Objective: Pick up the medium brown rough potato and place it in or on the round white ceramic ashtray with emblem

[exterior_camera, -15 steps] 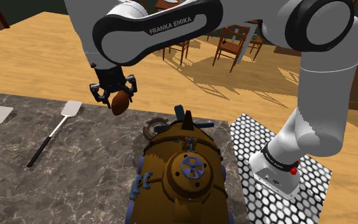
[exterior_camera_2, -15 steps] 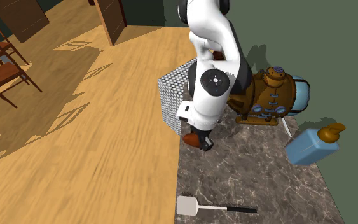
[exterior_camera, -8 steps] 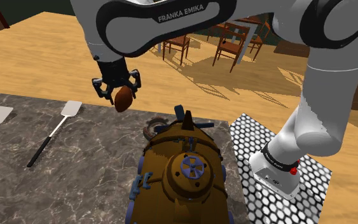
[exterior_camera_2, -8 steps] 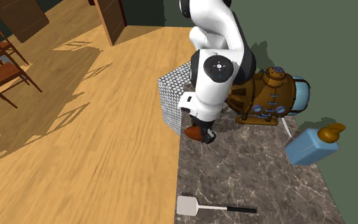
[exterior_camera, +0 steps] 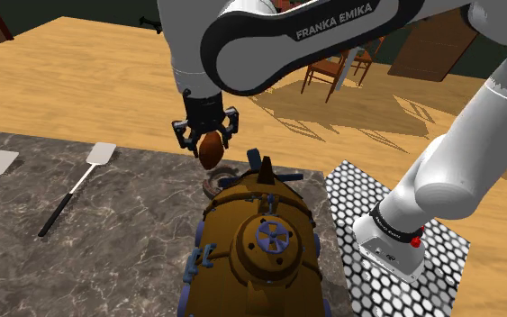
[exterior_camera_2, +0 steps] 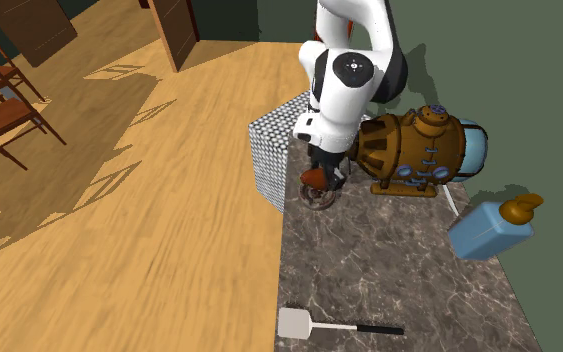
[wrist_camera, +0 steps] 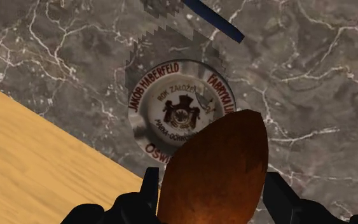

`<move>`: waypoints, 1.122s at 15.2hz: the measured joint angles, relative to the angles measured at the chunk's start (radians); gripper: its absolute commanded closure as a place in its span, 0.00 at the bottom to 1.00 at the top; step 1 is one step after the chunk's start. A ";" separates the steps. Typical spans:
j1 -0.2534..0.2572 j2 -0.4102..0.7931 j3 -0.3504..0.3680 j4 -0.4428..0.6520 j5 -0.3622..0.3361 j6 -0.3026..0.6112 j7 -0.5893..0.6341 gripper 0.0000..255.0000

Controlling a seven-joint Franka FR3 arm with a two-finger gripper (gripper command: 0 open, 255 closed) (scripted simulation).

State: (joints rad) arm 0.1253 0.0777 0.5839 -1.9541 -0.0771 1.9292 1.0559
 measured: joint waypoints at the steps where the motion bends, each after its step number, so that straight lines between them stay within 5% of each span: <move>1: -0.008 -0.058 0.000 -0.066 0.033 0.018 -0.021 1.00; 17: -0.004 -0.038 0.005 -0.242 0.016 0.211 0.008 1.00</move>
State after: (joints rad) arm 0.1214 0.0401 0.5884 -2.1962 -0.0612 2.1398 1.0640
